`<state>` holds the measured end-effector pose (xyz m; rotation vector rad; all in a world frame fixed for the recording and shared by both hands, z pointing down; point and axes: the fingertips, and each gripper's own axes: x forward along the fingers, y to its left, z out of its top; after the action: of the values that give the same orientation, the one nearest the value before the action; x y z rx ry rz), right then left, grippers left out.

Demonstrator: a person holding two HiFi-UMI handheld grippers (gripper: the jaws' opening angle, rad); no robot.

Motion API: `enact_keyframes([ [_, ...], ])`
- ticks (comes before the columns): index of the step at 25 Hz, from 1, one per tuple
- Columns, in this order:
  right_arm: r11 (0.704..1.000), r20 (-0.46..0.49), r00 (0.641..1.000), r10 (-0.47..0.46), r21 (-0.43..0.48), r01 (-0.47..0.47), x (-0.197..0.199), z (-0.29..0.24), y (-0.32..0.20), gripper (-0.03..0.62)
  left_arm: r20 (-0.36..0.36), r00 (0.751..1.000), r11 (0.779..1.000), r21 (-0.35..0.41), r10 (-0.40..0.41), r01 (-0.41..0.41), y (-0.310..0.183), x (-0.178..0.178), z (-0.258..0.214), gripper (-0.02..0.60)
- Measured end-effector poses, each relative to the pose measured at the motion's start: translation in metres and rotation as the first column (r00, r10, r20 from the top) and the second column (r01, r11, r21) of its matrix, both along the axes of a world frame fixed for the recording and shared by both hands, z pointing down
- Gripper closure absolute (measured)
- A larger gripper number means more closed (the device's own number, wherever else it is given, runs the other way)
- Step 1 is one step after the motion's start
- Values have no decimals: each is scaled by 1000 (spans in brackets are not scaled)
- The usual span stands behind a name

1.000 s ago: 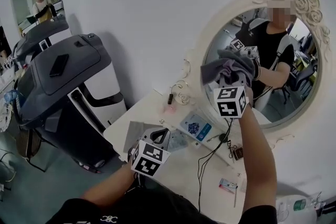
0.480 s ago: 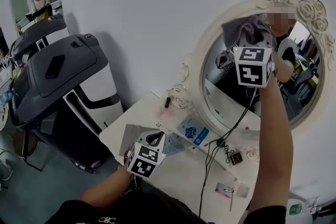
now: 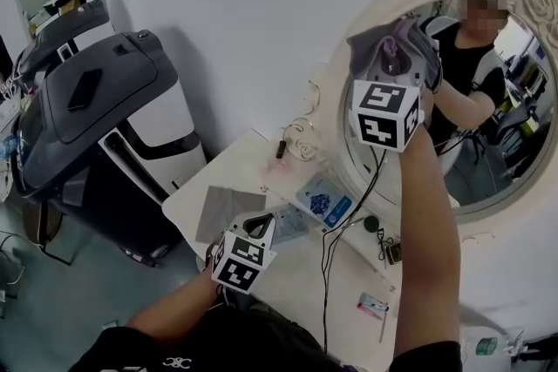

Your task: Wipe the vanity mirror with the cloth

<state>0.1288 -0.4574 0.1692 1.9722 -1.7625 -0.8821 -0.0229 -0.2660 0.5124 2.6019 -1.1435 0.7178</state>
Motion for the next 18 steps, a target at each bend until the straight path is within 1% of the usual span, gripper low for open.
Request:
enact_keyframes([
  [3,1000,4,1000,-11,-21,11,-6,23,-5,551,9,1000,1000,-7,-4,4,-6,2,2,581],
  [6,998,-32,999,-26,-59,24,-15,60,-11,551,12,1000,1000,-3,5,-5,-12,11,-1,581],
  [7,997,-31,999,-30,-66,28,-17,70,-12,551,15,1000,1000,-1,12,-12,-14,15,-1,581],
  [10,996,13,999,-48,-77,49,-17,88,-13,553,27,999,999,-4,41,-41,-14,29,1,581],
  [13,993,30,998,-62,-95,64,-19,96,-14,553,39,997,998,-14,67,-67,-10,41,6,581],
  [18,985,72,994,-83,-148,93,-20,117,-15,553,55,995,996,-17,84,-83,-3,54,10,581],
])
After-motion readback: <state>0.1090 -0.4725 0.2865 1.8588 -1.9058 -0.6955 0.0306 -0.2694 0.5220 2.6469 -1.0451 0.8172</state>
